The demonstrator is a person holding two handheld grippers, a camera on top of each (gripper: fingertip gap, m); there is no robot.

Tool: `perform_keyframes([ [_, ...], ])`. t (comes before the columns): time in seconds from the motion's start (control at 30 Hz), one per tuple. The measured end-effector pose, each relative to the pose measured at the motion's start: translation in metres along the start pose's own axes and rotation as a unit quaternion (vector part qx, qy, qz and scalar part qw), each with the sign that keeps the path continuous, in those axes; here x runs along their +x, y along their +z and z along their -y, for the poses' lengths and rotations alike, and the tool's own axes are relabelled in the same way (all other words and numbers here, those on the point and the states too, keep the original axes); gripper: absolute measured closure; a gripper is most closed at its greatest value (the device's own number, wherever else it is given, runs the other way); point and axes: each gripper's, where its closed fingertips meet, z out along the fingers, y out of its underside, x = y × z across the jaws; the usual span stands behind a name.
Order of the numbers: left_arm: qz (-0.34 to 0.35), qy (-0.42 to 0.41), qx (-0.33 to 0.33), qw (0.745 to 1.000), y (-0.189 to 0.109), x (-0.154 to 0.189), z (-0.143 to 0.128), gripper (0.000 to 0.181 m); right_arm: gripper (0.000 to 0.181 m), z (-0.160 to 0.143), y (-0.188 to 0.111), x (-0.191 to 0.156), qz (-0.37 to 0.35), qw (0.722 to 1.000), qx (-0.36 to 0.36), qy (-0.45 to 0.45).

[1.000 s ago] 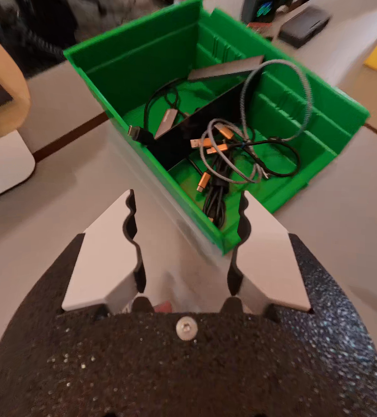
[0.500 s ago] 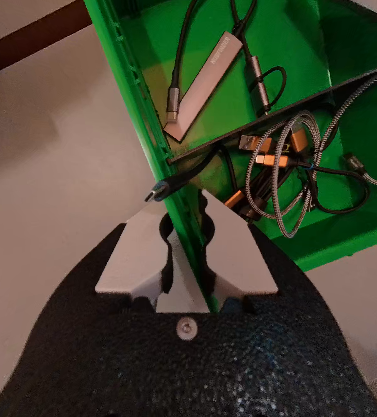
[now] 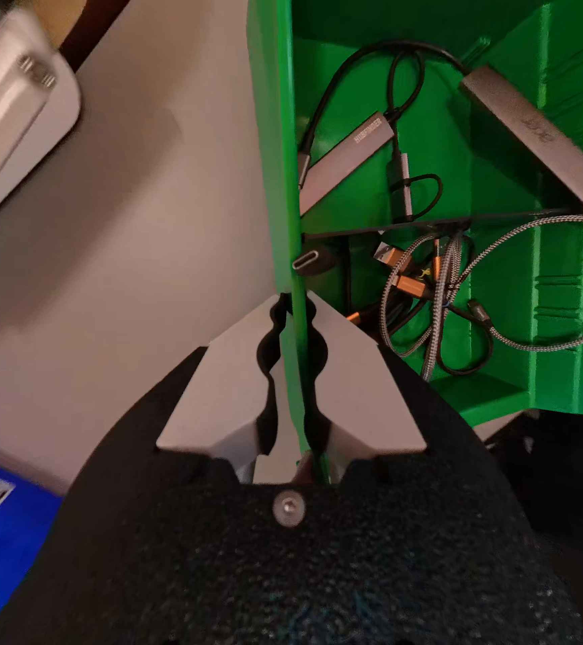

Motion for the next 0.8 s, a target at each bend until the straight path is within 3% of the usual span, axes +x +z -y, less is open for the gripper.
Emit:
perform_keyframes([
  [0.13,-0.008,0.017,0.016,1.000,-0.060,-0.045,-0.058,0.175,0.073,0.005,0.005,-0.029,0.025,0.999,-0.002,-0.021],
  [0.23,-0.020,-0.009,0.052,0.998,-0.119,-0.089,-0.110,0.175,0.073,0.005,0.015,-0.075,0.071,0.997,-0.011,-0.030],
  [0.4,-0.005,-0.089,0.145,0.985,-0.232,-0.179,-0.207,0.176,0.066,0.014,0.035,-0.226,0.245,0.969,-0.017,-0.030],
  [0.5,0.034,-0.157,0.193,0.968,-0.288,-0.235,-0.269,0.176,0.062,0.047,0.065,-0.324,0.320,0.947,0.010,-0.026],
  [0.63,0.082,-0.246,0.235,0.937,-0.333,-0.295,-0.351,0.175,0.055,0.064,0.136,-0.427,0.329,0.942,-0.057,0.020],
  [0.8,0.103,-0.328,0.262,0.902,-0.347,-0.344,-0.443,0.176,0.065,0.098,0.194,-0.519,0.282,0.956,-0.025,0.070],
])
